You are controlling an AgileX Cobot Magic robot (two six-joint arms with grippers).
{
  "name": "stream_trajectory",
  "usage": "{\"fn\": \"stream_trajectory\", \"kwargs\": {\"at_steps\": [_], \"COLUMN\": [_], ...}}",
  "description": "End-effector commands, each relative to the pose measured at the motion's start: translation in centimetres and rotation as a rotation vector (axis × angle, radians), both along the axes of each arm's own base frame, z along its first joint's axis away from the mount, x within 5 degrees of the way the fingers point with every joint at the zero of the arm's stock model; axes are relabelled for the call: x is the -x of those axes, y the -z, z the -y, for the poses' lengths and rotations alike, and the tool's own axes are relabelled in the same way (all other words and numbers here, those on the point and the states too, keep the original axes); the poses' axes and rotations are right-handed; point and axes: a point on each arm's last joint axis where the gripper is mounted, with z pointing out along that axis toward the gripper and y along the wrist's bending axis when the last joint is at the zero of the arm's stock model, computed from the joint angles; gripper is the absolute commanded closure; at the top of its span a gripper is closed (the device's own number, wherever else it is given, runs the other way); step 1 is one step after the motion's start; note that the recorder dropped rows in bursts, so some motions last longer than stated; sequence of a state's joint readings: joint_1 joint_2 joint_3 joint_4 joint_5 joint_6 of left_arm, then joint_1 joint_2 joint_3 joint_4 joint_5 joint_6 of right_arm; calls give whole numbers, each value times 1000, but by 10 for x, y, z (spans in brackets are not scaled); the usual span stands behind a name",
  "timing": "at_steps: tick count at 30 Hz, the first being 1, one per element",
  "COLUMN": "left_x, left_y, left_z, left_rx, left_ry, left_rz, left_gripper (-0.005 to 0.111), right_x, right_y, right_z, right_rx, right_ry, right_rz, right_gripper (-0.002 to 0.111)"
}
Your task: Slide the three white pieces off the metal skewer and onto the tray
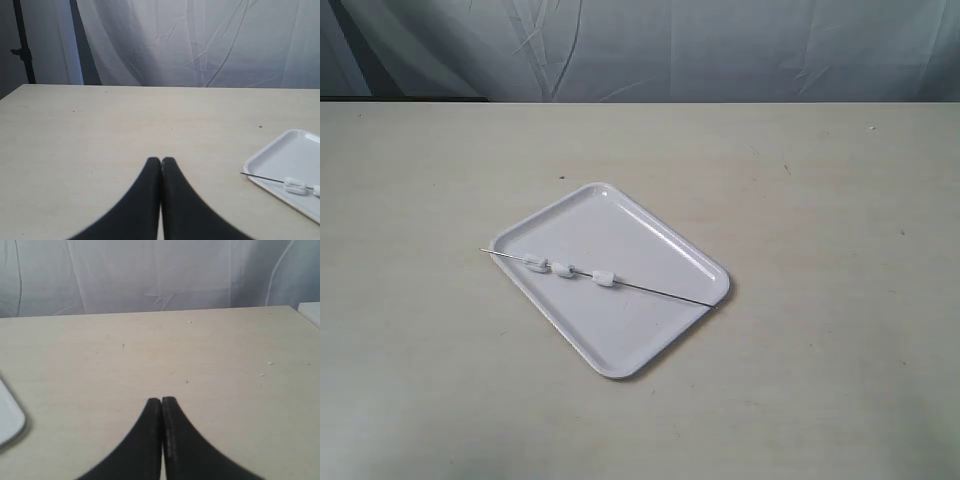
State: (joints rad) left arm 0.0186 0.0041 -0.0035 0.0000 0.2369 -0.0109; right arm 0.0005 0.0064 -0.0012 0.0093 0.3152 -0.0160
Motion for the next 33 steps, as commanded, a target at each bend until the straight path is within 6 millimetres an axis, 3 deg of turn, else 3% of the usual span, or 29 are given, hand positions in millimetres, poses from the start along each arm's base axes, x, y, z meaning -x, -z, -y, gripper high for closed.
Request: {"fn": "stream_trajectory", "kwargs": {"at_steps": [1, 19, 23, 33], "left_x": [0, 0, -1, 3], "left_y": [0, 0, -6, -38], "left_z": [1, 0, 0, -1], "left_rx": [5, -16, -6, 82], "left_ry": [10, 8, 9, 2], "left_rz": [7, 7, 73, 430], "left_gripper": [107, 107, 107, 107], "right_x": [0, 0, 0, 3], "right_y": [-1, -1, -3, -51], "right_z": [0, 0, 0, 0], "right_rx": [-1, 0, 1, 0], "right_ry": [1, 1, 1, 6], "right_rz": [15, 15, 35, 578], "right_gripper": [109, 109, 109, 109]}}
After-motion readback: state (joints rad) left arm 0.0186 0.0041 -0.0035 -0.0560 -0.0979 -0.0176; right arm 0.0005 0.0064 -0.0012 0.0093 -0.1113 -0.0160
